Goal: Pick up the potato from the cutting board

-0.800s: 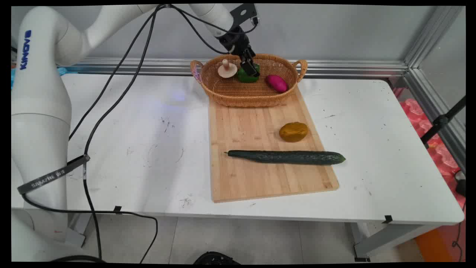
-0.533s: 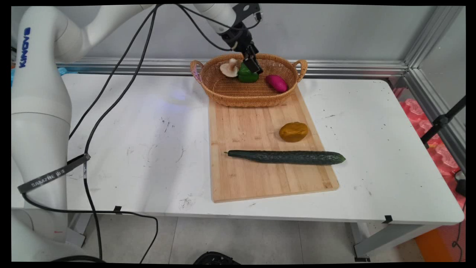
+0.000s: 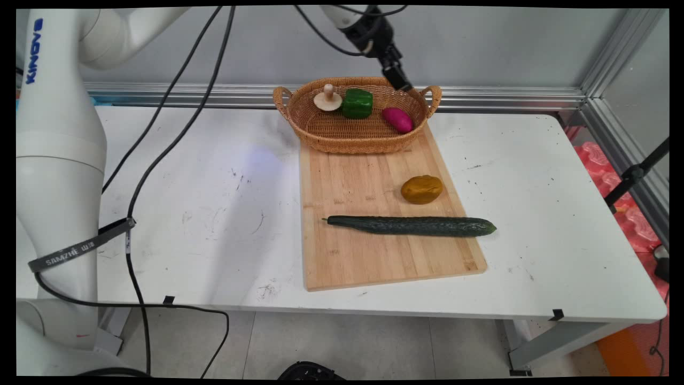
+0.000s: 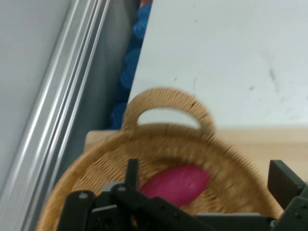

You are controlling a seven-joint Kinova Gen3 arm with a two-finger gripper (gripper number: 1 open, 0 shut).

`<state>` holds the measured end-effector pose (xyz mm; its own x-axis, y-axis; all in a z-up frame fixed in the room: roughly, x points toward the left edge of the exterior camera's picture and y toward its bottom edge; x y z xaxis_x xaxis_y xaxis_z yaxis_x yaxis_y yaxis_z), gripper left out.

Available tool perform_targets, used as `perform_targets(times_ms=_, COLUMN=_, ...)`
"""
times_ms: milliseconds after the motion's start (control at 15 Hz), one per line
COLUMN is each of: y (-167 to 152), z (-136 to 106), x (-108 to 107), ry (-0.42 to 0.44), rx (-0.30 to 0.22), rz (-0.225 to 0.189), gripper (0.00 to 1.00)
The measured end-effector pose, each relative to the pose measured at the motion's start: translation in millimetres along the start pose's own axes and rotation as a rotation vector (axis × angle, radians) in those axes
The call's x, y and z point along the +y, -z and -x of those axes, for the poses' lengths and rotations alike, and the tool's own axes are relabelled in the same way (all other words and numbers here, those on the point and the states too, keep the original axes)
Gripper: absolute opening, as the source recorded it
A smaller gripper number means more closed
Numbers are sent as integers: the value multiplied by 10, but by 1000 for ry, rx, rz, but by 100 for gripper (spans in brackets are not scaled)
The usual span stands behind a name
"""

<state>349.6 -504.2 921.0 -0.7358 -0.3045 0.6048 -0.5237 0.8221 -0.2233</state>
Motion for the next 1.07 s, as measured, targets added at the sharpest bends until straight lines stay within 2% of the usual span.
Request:
perform_targets(times_ms=200, y=41, z=-215, x=304, ry=9, rx=12, rz=16, gripper=100)
perform_targets(times_ms=400, y=21, z=-282, x=650, ry=-3, rx=5, rz=33, gripper=100)
perform_targets(times_ms=800, y=-134, z=-105, x=1286, ry=-1, rx=-43, rz=73, gripper=100)
perform_targets(times_ms=1067, y=-273, z=23, x=1526, ry=15, rx=-65, rz=88, gripper=100)
